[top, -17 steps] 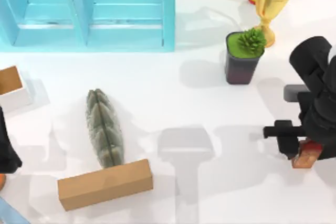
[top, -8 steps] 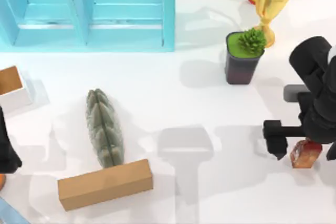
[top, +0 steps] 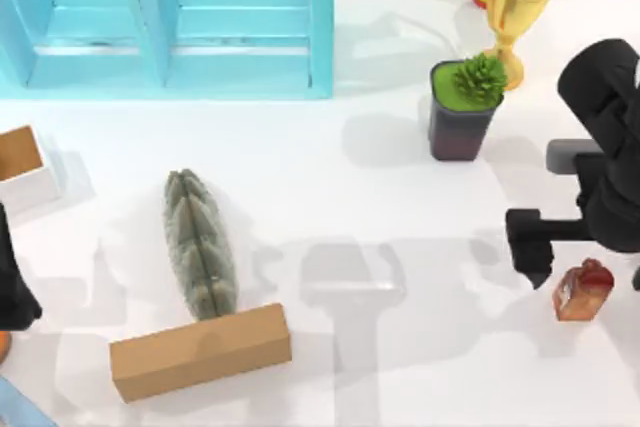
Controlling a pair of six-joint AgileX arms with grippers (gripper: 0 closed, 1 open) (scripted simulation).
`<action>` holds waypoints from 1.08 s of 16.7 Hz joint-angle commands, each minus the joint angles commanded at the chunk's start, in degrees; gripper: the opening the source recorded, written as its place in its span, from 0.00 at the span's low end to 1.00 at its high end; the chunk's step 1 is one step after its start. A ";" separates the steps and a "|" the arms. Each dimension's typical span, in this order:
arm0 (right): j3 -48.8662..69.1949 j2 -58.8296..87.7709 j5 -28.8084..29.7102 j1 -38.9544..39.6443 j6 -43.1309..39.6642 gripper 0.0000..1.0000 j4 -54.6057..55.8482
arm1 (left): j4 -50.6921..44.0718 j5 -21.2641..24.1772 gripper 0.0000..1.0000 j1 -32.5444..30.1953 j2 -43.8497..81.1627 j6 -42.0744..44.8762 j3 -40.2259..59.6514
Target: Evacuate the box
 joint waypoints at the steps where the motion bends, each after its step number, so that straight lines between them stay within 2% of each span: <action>1: 1.34 -0.75 0.02 -0.02 -0.03 1.00 -2.11 | 0.00 0.00 1.00 0.00 0.00 0.00 0.00; 6: 6.61 -4.09 0.09 0.00 -0.33 1.00 -10.36 | 0.00 0.00 1.00 0.00 0.00 0.00 0.00; 12: 7.48 -3.31 -0.07 -0.70 -1.10 1.00 -11.30 | 0.00 0.00 1.00 0.00 0.00 0.00 0.00; 15: 12.62 0.74 -0.40 -6.12 -6.41 1.00 -14.86 | 0.00 0.00 1.00 0.00 0.00 0.00 0.00; 18: 21.20 5.88 0.04 -15.81 -16.10 1.00 -20.11 | 0.00 0.00 1.00 0.00 0.00 0.00 0.00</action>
